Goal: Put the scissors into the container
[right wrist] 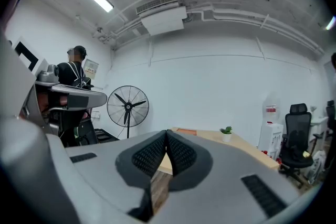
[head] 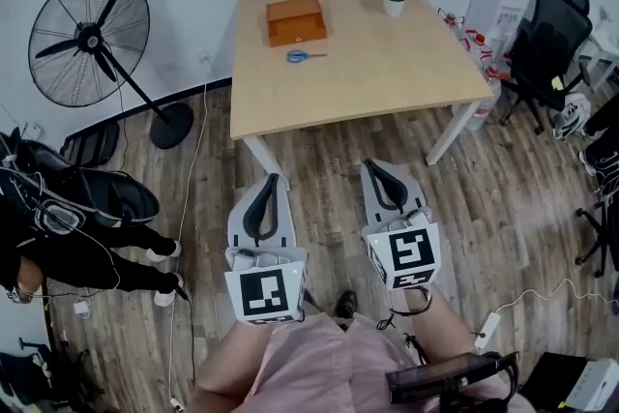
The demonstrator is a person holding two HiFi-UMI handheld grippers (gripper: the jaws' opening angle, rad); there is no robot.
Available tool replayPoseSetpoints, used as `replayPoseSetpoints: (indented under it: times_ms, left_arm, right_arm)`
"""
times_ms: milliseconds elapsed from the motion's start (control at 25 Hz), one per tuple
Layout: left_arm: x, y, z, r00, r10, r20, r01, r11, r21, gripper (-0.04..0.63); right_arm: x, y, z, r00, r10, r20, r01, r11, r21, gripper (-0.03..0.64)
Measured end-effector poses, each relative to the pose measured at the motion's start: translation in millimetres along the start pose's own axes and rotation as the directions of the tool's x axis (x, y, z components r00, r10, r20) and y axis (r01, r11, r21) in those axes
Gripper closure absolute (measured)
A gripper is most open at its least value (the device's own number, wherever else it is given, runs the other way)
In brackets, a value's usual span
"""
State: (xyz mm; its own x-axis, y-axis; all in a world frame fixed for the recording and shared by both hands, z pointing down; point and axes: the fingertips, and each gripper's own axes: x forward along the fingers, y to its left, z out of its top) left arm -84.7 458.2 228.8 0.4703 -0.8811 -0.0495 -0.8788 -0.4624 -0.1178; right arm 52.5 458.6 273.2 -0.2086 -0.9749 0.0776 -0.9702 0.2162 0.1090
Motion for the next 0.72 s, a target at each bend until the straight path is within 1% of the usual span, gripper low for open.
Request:
replayPoseSetpoints:
  times_ms: [280, 320, 400, 440, 720]
  left_arm:
    - [16, 7, -14, 0.999, 0.032, -0.036, -0.032, 0.999, -0.006, 0.591]
    - [20, 9, -16, 0.999, 0.037, -0.039, -0.037, 0.999, -0.007, 0.591]
    - [30, 16, -21, 0.998, 0.046, -0.046, -0.046, 0.999, -0.011, 0.591]
    - [36, 21, -24, 0.998, 0.050, -0.049, -0.050, 0.999, -0.012, 0.591]
    - [90, 54, -42, 0.996, 0.061, -0.061, -0.062, 0.998, -0.022, 0.591]
  right_arm:
    - [21, -8, -7, 0.999, 0.031, -0.010, -0.031, 1.000, -0.003, 0.615]
    - [27, -8, -7, 0.999, 0.041, -0.006, -0.041, 0.999, 0.003, 0.597]
    - [39, -10, -8, 0.998, 0.061, 0.001, -0.061, 0.998, 0.015, 0.445]
    - [47, -11, -9, 0.998, 0.063, 0.001, -0.063, 0.998, 0.015, 0.436]
    - [108, -23, -18, 0.998, 0.060, -0.025, -0.060, 0.998, 0.005, 0.437]
